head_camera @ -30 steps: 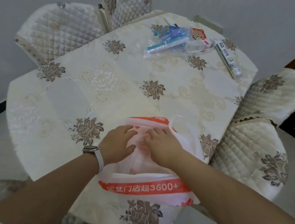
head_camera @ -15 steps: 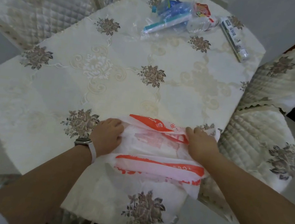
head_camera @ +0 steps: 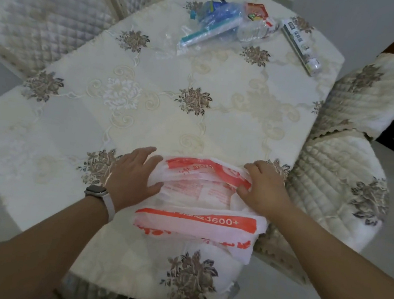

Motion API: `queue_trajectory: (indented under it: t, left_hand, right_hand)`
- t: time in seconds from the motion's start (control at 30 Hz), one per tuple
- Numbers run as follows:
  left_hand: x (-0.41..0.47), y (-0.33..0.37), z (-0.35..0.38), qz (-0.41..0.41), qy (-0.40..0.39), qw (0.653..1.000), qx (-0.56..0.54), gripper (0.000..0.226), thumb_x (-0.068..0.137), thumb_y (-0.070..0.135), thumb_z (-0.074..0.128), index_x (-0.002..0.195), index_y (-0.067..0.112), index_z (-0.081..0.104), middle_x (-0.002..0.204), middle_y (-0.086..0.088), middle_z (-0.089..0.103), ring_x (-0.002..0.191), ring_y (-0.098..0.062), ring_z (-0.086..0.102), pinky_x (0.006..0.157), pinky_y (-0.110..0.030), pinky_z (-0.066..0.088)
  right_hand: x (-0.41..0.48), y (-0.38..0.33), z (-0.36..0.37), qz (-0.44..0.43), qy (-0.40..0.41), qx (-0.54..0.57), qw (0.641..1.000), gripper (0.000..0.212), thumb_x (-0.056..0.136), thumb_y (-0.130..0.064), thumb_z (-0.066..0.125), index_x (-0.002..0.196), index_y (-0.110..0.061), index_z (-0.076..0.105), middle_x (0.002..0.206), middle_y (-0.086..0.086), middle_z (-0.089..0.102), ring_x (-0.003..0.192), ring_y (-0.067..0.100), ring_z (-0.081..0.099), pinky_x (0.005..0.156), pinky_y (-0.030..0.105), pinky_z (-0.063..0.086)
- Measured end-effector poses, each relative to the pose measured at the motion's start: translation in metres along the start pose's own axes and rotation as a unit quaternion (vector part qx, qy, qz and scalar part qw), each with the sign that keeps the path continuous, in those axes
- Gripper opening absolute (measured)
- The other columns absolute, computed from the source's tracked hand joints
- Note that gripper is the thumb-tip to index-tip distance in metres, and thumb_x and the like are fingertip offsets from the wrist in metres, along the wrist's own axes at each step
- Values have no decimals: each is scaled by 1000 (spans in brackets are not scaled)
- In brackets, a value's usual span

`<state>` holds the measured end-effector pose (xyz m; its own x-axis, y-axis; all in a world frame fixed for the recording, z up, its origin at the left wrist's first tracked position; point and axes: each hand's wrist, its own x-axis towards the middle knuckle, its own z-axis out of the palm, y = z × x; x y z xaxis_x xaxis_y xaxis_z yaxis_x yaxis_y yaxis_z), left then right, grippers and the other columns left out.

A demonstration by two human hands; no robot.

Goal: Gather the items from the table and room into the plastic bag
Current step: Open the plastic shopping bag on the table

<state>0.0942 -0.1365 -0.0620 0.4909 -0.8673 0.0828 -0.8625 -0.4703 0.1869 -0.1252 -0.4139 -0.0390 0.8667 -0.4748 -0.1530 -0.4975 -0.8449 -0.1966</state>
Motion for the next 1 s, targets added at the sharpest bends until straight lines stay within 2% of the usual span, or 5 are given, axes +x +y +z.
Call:
queue_trajectory:
  t: [0.1, 0.2, 0.43, 0.77, 1.0]
  left_hand:
    - [23, 8, 4, -75, -126, 989, -4, 93, 75, 61, 70, 150, 18, 33, 151, -13, 39, 139, -34, 36, 112, -51, 32]
    - [42, 13, 14, -97, -198, 975, 28, 76, 81, 66, 59, 141, 23, 42, 132, -7, 56, 121, -29, 53, 102, -43, 39]
    - [42, 5, -4, -133, -89, 987, -9, 13, 91, 27, 54, 89, 14, 56, 85, -7, 62, 79, -32, 63, 62, -32, 36]
    - [18, -4, -55, -40, -32, 997, -61, 46, 72, 57, 48, 92, 17, 59, 80, -2, 62, 73, -26, 59, 63, -34, 44]
    - [9, -6, -66, -116, 18, 993, -4, 19, 86, 24, 66, 78, 14, 53, 60, -5, 55, 57, -34, 58, 53, -31, 32]
  right_hand:
    - [13, -7, 2, -7, -47, 18, 999, 66, 83, -44, 64, 139, -13, 46, 132, 9, 53, 118, 30, 51, 97, 43, 43]
    - [25, -11, 5, 8, -118, 22, 993, 49, 89, -44, 60, 129, -17, 50, 111, 6, 62, 101, 29, 61, 79, 36, 47]
    - [24, 0, 2, 34, -36, -32, 998, 17, 95, -35, 50, 92, -18, 49, 86, 5, 62, 81, 29, 63, 60, 32, 36]
    - [26, -22, -37, 33, 20, 15, 999, 23, 87, -40, 56, 84, -18, 50, 74, -1, 56, 68, 25, 56, 58, 33, 44]
    - [13, -24, -56, 5, 20, -77, 997, 16, 90, -30, 56, 93, -14, 53, 76, 0, 52, 70, 28, 57, 60, 35, 42]
